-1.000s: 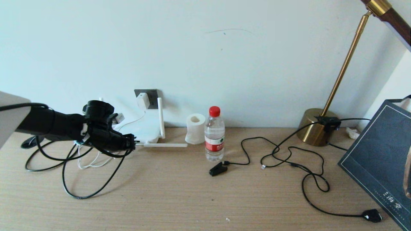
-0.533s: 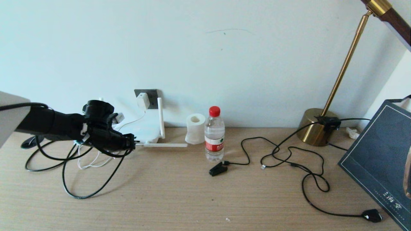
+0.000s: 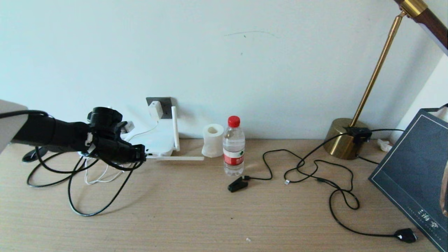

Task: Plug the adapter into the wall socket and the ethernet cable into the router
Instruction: Align cable and router interface

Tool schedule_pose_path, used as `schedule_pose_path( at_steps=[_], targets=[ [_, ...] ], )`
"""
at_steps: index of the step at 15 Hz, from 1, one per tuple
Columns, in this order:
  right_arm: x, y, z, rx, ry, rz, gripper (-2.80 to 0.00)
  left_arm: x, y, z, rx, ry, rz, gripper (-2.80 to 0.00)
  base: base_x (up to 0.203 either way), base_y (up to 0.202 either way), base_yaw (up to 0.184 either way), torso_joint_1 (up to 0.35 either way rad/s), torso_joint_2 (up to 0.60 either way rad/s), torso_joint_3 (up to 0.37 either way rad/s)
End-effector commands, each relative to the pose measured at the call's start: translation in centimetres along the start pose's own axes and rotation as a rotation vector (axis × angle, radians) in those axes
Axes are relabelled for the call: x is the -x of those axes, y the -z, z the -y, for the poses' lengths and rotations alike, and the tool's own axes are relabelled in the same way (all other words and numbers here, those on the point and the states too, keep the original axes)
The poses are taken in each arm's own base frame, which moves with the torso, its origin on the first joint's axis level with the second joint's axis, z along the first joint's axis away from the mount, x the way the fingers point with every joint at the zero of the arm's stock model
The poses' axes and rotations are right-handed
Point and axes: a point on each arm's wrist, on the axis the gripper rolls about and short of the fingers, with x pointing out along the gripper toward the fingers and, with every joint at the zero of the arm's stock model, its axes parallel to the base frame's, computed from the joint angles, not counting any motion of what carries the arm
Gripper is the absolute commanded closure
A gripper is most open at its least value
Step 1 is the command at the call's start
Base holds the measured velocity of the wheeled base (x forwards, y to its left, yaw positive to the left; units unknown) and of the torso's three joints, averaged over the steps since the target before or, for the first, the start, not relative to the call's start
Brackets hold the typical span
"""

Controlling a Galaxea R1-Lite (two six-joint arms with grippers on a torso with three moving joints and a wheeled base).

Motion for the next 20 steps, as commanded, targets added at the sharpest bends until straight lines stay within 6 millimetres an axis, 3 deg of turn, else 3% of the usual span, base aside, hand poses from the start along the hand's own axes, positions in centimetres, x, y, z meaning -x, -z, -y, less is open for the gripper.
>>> schedule_pose_path(
  at_steps=[1,20],
  targets=[
    [0.00,-0.04,0.00,-0.003,0.000,0.000,0.00,0.22,0.28,-0.07,-0.022,-0.002,-0.008,0.00,0.000,0.000,0.000,0.000,0.00,0.000],
    [0.00,-0.02,0.00,-0.003,0.000,-0.001,0.00,-0.04,0.33,-0.05,-0.025,-0.004,-0.006,0.00,0.000,0.000,0.000,0.000,0.00,0.000]
  ],
)
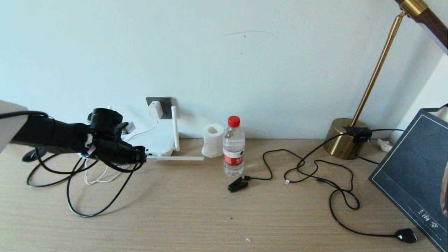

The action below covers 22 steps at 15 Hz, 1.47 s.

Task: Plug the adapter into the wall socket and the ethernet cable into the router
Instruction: Align cable and router interface

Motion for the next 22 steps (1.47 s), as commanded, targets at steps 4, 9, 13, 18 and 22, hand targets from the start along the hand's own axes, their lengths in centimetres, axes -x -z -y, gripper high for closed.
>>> schedule_pose_path(
  at_steps=[4,9,13,18,22],
  targets=[
    [-0.01,-0.01,0.00,0.000,-0.001,-0.001,0.00,0.04,-0.22,-0.01,-0.001,-0.001,0.007,0.00,0.000,0.000,0.000,0.000,0.00,0.000],
    [-0.01,-0.01,0.00,-0.001,-0.001,-0.001,0.00,0.03,-0.55,-0.01,-0.009,-0.002,0.018,0.00,0.000,0.000,0.000,0.000,0.00,0.000],
    [-0.01,-0.01,0.00,-0.001,-0.001,-0.001,0.00,0.04,-0.59,-0.01,-0.009,-0.002,0.020,0.00,0.000,0.000,0.000,0.000,0.00,0.000],
    [-0.01,-0.01,0.00,-0.001,0.001,-0.001,0.00,0.04,-0.71,-0.01,-0.011,-0.004,0.023,0.00,0.000,0.000,0.000,0.000,0.00,0.000],
    [-0.01,-0.01,0.00,-0.001,0.001,-0.001,0.00,-0.19,-0.85,-0.09,-0.010,-0.005,0.024,0.00,0.000,0.000,0.000,0.000,0.00,0.000]
  ],
)
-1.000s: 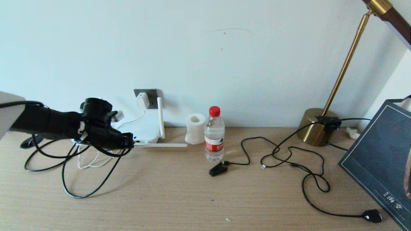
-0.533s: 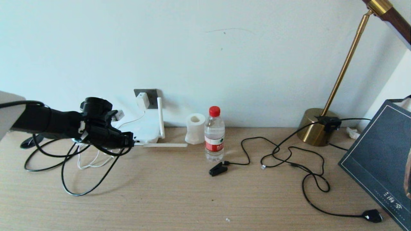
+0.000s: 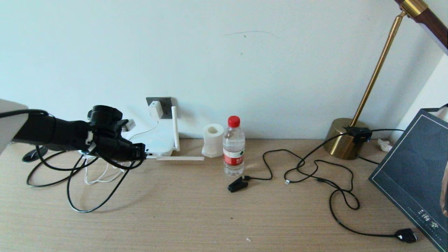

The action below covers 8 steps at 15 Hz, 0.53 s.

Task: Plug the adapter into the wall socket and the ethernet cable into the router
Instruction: Align cable and router interface

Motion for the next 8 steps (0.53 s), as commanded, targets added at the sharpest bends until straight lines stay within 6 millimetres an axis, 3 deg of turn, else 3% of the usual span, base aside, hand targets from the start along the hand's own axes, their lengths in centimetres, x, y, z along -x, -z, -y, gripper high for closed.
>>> schedule_pose_path(
  at_steps=[1,8],
  targets=[
    [-0.01,-0.01,0.00,0.000,-0.001,-0.001,0.00,-0.24,0.04,-0.06,0.002,0.000,-0.004,0.00,0.000,0.000,0.000,0.000,0.00,0.000],
    [-0.01,-0.01,0.00,0.000,0.000,-0.001,0.00,-0.75,0.42,-0.12,0.004,-0.001,-0.022,0.00,0.000,0.000,0.000,0.000,0.00,0.000]
  ],
)
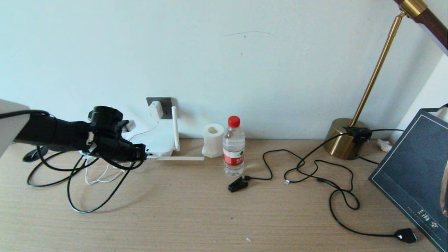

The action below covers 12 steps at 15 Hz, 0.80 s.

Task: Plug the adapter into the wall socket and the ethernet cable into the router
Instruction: Align cable and router interface

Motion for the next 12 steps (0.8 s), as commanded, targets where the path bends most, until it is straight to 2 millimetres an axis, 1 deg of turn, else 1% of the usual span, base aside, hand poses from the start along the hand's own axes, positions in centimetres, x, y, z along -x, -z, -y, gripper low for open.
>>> schedule_pose_path(
  at_steps=[1,12],
  targets=[
    [-0.01,-0.01,0.00,0.000,0.001,-0.001,0.00,-0.38,0.24,-0.06,0.002,0.000,-0.012,0.00,0.000,0.000,0.000,0.000,0.00,0.000],
    [-0.01,-0.01,0.00,0.000,0.001,-0.001,0.00,-0.46,0.33,-0.01,0.002,0.001,-0.017,0.00,0.000,0.000,0.000,0.000,0.00,0.000]
  ],
)
